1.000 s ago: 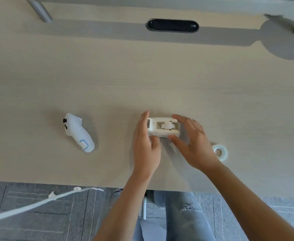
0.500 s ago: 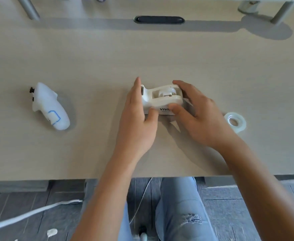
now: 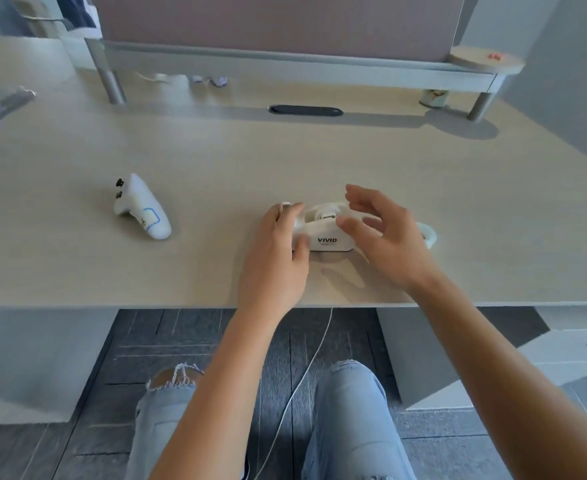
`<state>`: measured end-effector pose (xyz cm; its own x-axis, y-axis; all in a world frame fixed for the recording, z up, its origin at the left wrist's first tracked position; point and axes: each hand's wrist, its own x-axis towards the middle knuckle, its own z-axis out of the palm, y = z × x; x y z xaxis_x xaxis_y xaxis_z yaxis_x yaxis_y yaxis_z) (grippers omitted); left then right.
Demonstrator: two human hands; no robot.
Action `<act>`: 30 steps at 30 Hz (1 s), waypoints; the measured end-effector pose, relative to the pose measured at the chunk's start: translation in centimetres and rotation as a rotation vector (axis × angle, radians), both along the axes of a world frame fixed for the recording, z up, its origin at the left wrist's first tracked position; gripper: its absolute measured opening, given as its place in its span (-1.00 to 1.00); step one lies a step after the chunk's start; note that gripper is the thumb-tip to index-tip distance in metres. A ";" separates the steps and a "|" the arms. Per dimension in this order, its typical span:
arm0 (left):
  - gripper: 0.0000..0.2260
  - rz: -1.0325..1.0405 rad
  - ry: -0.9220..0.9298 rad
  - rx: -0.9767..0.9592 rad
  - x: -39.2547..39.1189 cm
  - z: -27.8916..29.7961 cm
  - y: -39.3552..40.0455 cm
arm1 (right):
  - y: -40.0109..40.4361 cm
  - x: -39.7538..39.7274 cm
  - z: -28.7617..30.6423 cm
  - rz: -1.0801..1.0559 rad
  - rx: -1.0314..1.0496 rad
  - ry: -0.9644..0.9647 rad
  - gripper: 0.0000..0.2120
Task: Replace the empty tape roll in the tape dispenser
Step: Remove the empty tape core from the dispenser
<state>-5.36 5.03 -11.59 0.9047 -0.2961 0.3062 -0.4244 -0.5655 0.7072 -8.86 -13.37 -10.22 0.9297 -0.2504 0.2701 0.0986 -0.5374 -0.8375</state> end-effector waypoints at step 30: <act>-0.63 0.053 -0.064 0.061 0.2 0.0 -0.4 | -0.9 2.4 5.6 0.133 -0.557 0.011 -0.93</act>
<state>-5.21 4.65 -11.56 0.8987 -0.2684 0.3468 -0.4362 -0.6295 0.6430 -6.49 -14.25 -4.59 0.9471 0.0460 0.3177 0.1880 -0.8818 -0.4326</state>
